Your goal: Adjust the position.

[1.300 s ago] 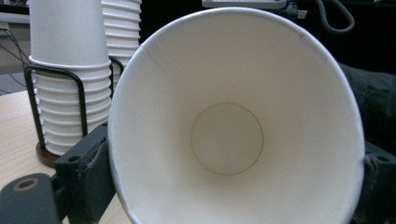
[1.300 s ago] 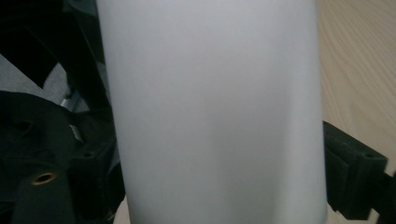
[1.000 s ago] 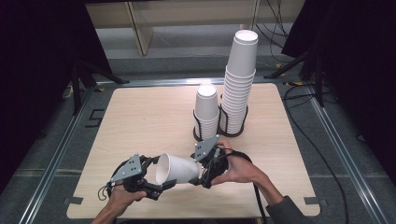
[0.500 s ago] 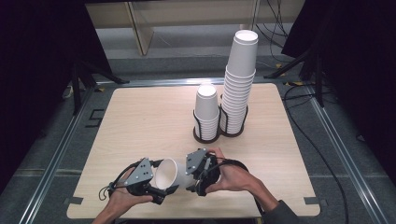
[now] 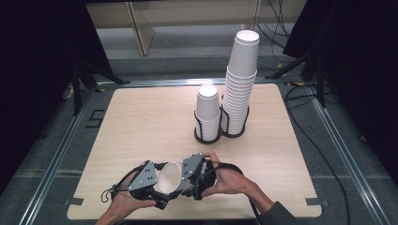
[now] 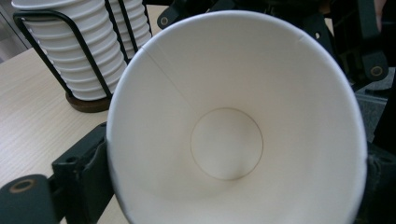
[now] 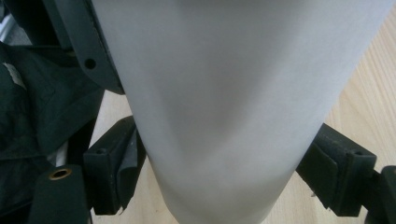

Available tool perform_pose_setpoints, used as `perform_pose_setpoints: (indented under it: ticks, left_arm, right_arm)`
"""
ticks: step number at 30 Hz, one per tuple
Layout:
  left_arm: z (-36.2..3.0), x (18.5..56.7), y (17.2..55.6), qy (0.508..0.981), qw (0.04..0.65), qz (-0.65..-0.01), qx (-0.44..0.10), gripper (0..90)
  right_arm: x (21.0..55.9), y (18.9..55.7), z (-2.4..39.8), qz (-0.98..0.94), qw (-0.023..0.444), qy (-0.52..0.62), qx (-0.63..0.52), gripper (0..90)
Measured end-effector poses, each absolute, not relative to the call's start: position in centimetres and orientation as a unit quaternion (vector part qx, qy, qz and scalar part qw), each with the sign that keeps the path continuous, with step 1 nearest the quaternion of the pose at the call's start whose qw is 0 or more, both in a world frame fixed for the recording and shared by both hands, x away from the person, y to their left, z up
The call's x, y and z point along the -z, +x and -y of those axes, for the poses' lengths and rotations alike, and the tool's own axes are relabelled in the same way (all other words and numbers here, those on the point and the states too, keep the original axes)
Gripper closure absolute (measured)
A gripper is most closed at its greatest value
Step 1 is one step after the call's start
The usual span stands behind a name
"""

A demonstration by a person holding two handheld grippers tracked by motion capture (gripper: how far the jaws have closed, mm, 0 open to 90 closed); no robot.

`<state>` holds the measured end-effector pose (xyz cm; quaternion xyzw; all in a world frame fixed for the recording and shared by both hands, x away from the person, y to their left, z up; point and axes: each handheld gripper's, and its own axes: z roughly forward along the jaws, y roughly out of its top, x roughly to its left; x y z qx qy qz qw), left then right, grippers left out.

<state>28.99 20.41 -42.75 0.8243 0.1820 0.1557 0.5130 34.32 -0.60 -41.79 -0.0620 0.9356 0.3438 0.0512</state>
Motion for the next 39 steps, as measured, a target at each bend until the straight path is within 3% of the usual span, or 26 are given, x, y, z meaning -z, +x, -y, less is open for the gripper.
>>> perform_pose_setpoints:
  ticks: [8,11,14,21,31,39]
  left_arm:
    - [-20.8,42.9,29.1,0.773,0.579,-0.21,-0.152,0.6]
    - [-21.1,43.0,29.1,0.746,0.611,-0.221,-0.146,7.7]
    - [-21.4,43.1,29.2,0.725,0.635,-0.229,-0.139,9.1]
    - [-21.6,43.2,29.2,0.7,0.658,-0.242,-0.135,10.3]
    - [-21.8,43.1,29.3,0.684,0.671,-0.248,-0.14,0.9]
    - [-21.4,43.3,29.4,0.677,0.679,-0.251,-0.134,3.5]
  right_arm:
    - [41.3,35.3,1.7,-0.914,0.016,-0.045,-0.404,21.6]
    - [41.1,35.5,2.1,-0.903,0.001,-0.026,-0.429,21.7]
    - [41.0,35.9,2.5,-0.893,-0.005,-0.014,-0.449,21.7]
    - [40.7,36.4,3.0,-0.879,0.0,0.0,-0.477,21.7]
    - [40.9,36.0,2.3,-0.876,-0.016,0.004,-0.483,21.5]
    - [41.3,35.9,1.7,-0.873,-0.026,0.007,-0.488,21.5]
